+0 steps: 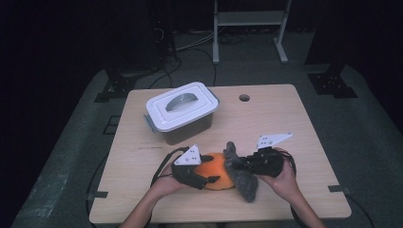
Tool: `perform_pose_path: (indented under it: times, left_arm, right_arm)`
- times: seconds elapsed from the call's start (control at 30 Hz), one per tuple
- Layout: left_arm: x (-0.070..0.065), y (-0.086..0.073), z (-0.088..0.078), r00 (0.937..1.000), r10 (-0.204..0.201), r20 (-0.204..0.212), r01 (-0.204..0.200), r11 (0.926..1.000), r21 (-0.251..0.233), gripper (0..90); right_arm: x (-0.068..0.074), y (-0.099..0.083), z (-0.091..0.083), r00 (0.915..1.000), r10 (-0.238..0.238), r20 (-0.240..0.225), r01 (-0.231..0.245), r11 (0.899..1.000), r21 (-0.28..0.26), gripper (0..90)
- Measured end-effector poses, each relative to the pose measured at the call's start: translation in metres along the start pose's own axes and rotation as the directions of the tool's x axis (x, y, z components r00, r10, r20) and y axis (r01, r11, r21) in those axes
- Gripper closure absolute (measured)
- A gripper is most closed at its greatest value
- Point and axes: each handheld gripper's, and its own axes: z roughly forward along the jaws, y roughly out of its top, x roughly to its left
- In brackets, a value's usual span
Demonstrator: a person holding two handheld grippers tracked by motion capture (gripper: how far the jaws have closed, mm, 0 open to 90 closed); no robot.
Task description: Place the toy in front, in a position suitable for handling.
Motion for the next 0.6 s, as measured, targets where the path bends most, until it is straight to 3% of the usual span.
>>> perform_pose_path:
  times: [0.1, 0.13, 0.2, 0.27, 0.37, 0.6]
  left_arm:
    - [0.003, 0.005, -0.006, 0.9995, -0.029, 0.009, 0.029, 0.9992, -0.029, 24.0]
    - [0.004, 0.006, -0.008, 0.9991, -0.041, 0.004, 0.041, 0.9985, -0.036, 21.7]
    - [0.006, 0.006, -0.008, 0.999, -0.04, -0.018, 0.04, 0.9991, -0.017, 21.9]
    - [0.007, 0.001, -0.004, 0.9987, -0.05, -0.009, 0.05, 0.9987, 0.011, 23.0]
    - [0.007, -0.002, -0.002, 0.9976, -0.07, 0.001, 0.07, 0.9975, 0.014, 24.1]
    - [0.008, -0.005, -0.003, 0.9974, -0.072, 0.006, 0.071, 0.9971, 0.028, 24.2]
  right_arm:
    - [0.005, 0.0, 0.011, 0.9994, -0.03, -0.016, 0.031, 0.999, 0.044, 75.5]
    - [0.004, -0.002, 0.014, 0.9986, -0.026, -0.046, 0.029, 0.998, 0.055, 75.5]
    - [0.006, -0.003, 0.015, 0.9979, -0.032, -0.056, 0.036, 0.997, 0.063, 75.5]
    - [0.008, -0.002, 0.014, 0.9981, -0.043, -0.044, 0.046, 0.997, 0.069, 75.5]
    - [0.005, -0.004, 0.013, 0.9984, -0.035, -0.045, 0.038, 0.997, 0.07, 75.5]
    - [-0.009, -0.012, 0.002, 0.9995, 0.022, 0.022, -0.024, 0.996, 0.083, 75.4]
